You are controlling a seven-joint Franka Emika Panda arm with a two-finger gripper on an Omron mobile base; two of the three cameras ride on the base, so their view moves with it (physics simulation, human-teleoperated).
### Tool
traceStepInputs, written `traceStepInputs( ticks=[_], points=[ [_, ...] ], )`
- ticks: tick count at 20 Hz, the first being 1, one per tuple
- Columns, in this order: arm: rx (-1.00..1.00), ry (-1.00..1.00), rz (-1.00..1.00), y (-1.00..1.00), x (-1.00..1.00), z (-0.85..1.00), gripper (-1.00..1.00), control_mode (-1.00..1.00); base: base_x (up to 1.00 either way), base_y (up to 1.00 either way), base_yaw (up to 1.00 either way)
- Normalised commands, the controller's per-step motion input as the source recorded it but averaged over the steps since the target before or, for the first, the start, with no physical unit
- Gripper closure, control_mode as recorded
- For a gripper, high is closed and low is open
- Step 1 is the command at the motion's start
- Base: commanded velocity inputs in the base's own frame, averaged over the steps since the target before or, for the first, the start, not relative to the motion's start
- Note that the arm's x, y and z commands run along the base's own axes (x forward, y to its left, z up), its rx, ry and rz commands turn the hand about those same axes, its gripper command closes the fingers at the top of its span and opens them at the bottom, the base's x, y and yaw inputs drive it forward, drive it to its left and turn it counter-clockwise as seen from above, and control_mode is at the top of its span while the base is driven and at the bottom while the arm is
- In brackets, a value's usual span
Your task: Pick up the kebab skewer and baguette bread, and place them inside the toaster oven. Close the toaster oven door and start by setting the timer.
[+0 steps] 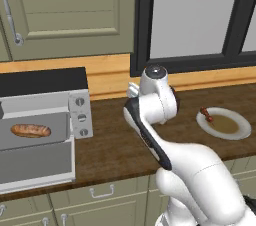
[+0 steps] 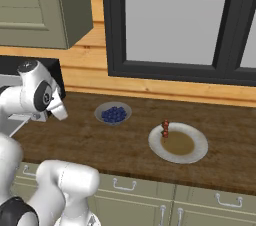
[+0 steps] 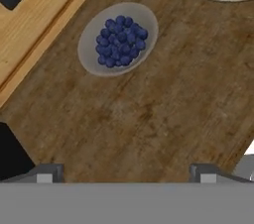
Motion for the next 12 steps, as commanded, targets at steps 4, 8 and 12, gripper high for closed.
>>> traceStepInputs(
  ticks=[4,8,12],
  points=[
    [0.13,0.00,-0.04,-1.00,-0.01,0.01,-1.00,-1.00,0.00,0.00,0.00],
    [0.12,0.00,0.00,-1.00,0.00,0.08,-1.00,-1.00,0.00,0.00,0.00],
    [0.03,0.00,0.00,-1.00,0.00,0.15,-1.00,-1.00,0.00,0.00,0.00]
  ],
)
